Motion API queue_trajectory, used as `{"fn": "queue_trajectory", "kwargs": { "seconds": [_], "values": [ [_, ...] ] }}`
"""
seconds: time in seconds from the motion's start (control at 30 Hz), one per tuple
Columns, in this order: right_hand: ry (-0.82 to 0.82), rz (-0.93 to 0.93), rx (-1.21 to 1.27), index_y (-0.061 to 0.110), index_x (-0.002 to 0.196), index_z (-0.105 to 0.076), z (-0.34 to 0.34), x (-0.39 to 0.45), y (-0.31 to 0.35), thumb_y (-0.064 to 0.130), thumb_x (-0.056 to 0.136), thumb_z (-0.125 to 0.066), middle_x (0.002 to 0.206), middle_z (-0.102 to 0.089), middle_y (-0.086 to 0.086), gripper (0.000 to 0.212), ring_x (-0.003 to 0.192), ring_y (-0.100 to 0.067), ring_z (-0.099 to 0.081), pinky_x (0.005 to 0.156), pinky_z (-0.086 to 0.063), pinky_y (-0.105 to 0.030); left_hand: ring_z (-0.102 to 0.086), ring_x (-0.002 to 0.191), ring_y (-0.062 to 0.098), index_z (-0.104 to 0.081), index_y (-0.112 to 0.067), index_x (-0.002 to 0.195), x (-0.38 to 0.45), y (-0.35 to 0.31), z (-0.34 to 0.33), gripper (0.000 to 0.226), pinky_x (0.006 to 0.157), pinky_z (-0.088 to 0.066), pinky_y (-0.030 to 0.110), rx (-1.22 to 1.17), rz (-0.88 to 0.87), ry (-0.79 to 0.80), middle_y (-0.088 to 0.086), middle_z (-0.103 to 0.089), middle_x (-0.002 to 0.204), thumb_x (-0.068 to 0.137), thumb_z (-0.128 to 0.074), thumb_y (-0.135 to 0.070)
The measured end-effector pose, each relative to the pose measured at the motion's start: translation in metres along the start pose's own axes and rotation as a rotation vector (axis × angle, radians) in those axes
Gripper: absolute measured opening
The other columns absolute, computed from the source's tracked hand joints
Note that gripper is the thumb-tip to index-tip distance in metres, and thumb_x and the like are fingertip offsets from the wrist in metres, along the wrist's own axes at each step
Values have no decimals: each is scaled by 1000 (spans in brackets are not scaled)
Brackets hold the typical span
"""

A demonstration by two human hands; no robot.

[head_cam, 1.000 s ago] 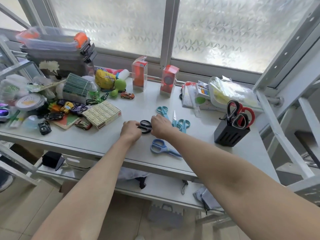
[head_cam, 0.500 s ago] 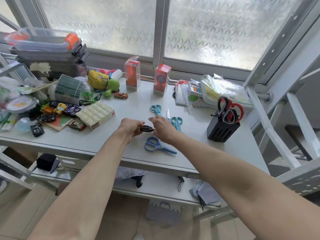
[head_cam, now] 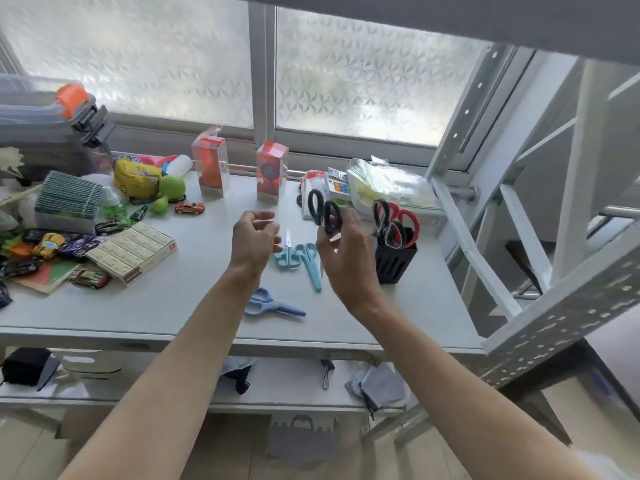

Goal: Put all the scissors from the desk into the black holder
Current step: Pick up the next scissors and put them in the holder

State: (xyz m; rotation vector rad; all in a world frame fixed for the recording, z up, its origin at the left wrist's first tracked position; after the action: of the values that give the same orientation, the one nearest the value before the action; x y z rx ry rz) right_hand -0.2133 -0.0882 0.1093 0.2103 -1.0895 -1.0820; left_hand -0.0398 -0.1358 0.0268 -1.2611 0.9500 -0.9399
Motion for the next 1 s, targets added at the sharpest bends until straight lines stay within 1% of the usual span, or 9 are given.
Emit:
{"fn": "queue_trajectory", "kwargs": {
  "seconds": [0.13,0.33,0.4,0.47,0.57,0.67,0.73,0.87,1.0],
  "values": [
    [-193,-43,72,5,107,-58,84,-5,-4,12,94,-57,93,-62,-4,15,79,-4,-58,63,-51,-13,-62,80,19,-53,-6,129,-17,-4,-70,37,63,-55,23,144,-60,274,13,-61,112,93,-59,-8],
    [-394,-67,-58,7,102,-56,166,2,-48,16,95,-52,92,-61,-5,12,78,-22,-60,70,-57,-40,-61,110,34,-38,-19,147,-35,-11,-152,78,91,-55,45,377,-170,491,13,-48,135,79,-77,-20],
    [-454,-89,-79,5,100,-56,181,7,-67,14,95,-53,93,-62,-11,12,79,-24,-61,72,-57,-30,-58,116,36,-32,-25,150,-37,-10,-171,90,100,-49,52,417,-199,517,10,-43,140,73,-80,-24],
    [-472,-132,-93,1,100,-57,185,14,-83,10,94,-56,96,-64,-14,11,81,-16,-59,74,-50,-10,-52,124,32,-29,-25,151,-37,-12,-183,95,111,-40,45,427,-214,502,10,-40,141,71,-82,-23],
    [-433,-225,-43,0,104,-61,174,25,-105,8,91,-62,96,-67,-5,15,80,0,-57,75,-44,-2,-44,129,25,-33,-22,148,-35,-15,-192,91,106,-32,26,474,-269,458,12,-43,137,71,-84,-21],
    [-380,-233,-46,4,100,-62,158,33,-113,8,89,-65,86,-62,11,13,77,6,-57,74,-44,-3,-50,124,24,-38,-22,141,-28,-11,-194,87,95,-34,23,487,-275,419,10,-48,133,69,-86,-26],
    [-336,-236,-37,5,100,-62,146,37,-118,9,87,-67,86,-63,8,14,76,5,-58,73,-45,-2,-50,125,22,-39,-22,142,-24,-7,-194,88,96,-36,25,486,-268,407,7,-50,135,68,-86,-28],
    [-139,-297,-86,8,101,-64,118,36,-139,17,92,-63,82,-66,4,13,71,-5,-60,70,-48,-17,-50,126,19,-47,-18,136,-22,-6,-197,74,97,-38,26,501,-295,419,4,-55,135,72,-83,-29],
    [68,-359,-29,8,99,-68,95,27,-158,23,102,-44,84,-68,-3,29,76,-16,-66,72,-56,-31,-54,119,17,-48,-18,132,-22,-4,-198,63,90,-37,24,471,-323,433,2,-61,128,77,-78,-24]
  ]
}}
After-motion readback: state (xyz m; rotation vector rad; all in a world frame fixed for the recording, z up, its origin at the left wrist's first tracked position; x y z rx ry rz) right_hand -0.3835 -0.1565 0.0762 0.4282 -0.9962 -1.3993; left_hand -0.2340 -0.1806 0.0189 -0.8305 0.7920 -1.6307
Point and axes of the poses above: each hand's wrist, its own x-axis towards the middle knuckle, its own z-axis out of the back of the hand, y = z × x, the point moved 10 cm from there along x, towards the middle knuckle
